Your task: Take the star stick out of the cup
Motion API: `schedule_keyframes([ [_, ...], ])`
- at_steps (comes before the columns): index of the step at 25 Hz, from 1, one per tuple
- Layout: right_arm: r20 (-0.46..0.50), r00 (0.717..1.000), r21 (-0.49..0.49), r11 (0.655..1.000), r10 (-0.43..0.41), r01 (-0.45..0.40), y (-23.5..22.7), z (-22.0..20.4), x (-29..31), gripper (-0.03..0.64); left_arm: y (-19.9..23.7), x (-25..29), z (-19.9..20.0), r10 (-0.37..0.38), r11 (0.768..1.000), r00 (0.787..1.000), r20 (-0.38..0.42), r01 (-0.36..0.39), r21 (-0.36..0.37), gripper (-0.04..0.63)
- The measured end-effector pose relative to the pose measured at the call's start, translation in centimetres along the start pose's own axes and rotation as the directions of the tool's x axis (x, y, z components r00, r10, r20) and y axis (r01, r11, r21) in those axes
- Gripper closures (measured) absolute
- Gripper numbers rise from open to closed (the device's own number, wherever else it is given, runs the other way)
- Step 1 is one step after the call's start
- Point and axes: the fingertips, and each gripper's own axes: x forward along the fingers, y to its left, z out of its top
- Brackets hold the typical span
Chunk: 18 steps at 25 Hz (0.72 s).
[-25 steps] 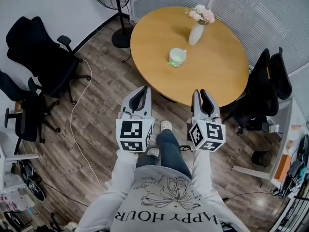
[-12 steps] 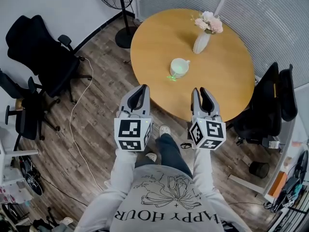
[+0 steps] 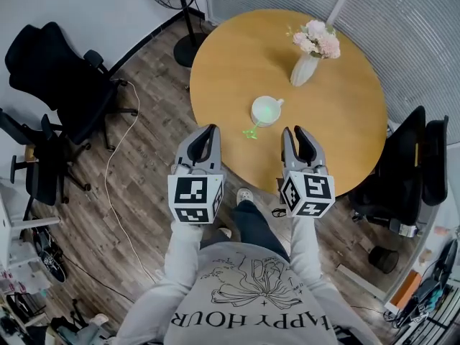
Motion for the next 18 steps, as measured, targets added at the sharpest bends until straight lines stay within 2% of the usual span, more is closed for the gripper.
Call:
schedule_keyframes([
  [9, -0.092, 0.994, 0.019, 0.998, 0.062, -0.06, -1.8, -3.3, 5.0, 0.514, 0.6, 4.8, -1.8, 0.035, 0.999, 0.997, -0.07, -0.036, -0.015, 0.589],
  [18, -0.174, 0.979, 0.026, 0.994, 0.107, -0.104, -2.1, -6.7, 7.7, 0.514, 1.5, 7.3, -3.8, 0.056, 0.998, 0.991, -0.125, -0.06, -0.029, 0.589],
])
